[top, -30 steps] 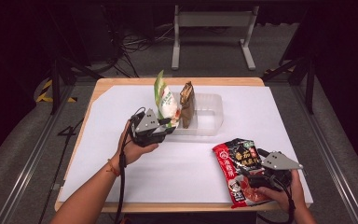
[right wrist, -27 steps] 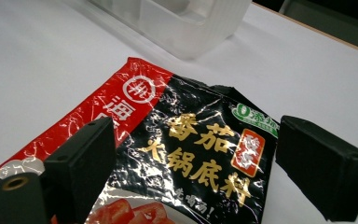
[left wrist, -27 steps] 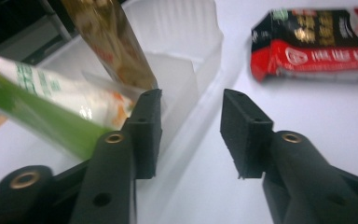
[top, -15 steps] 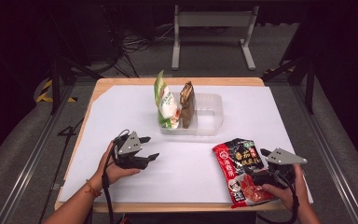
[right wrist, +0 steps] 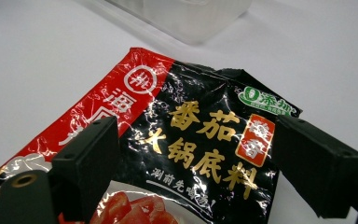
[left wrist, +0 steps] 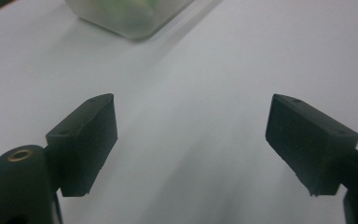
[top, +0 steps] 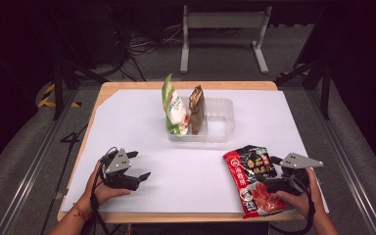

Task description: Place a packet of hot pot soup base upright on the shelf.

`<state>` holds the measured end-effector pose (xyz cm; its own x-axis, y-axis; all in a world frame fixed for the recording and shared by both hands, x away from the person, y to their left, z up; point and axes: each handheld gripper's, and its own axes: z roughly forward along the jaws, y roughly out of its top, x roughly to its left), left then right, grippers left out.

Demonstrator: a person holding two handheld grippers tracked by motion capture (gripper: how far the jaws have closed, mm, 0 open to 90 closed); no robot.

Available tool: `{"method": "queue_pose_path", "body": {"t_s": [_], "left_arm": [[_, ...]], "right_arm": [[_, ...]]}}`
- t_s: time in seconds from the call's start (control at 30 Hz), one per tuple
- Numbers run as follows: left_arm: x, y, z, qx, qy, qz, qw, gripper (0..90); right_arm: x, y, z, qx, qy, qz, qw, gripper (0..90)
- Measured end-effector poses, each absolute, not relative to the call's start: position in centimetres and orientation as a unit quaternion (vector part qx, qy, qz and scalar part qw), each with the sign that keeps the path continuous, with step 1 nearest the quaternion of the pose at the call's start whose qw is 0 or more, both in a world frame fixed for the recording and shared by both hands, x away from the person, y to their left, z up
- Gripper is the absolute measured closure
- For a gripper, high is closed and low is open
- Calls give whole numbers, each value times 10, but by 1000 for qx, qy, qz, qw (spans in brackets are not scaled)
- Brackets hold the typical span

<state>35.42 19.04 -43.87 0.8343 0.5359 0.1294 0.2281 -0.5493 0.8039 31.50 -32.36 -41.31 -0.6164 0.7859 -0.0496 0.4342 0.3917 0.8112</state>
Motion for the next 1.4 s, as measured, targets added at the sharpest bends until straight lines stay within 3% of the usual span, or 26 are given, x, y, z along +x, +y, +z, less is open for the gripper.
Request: {"method": "queue_pose_path", "body": {"t_s": [0.5, 1.13, 1.4], "left_arm": [[353, 186, -436, 855, 232, 174, 429, 114], [353, 181, -436, 860, 227, 174, 423, 105], [354, 178, -438, 864, 223, 170, 418, 106]], "right_arm": [[347, -325, -403, 395, 821, 360, 202, 128], [414, -338, -429, 427, 837, 338, 50, 52], [421, -336, -430, 425, 830, 359, 35, 85]]}}
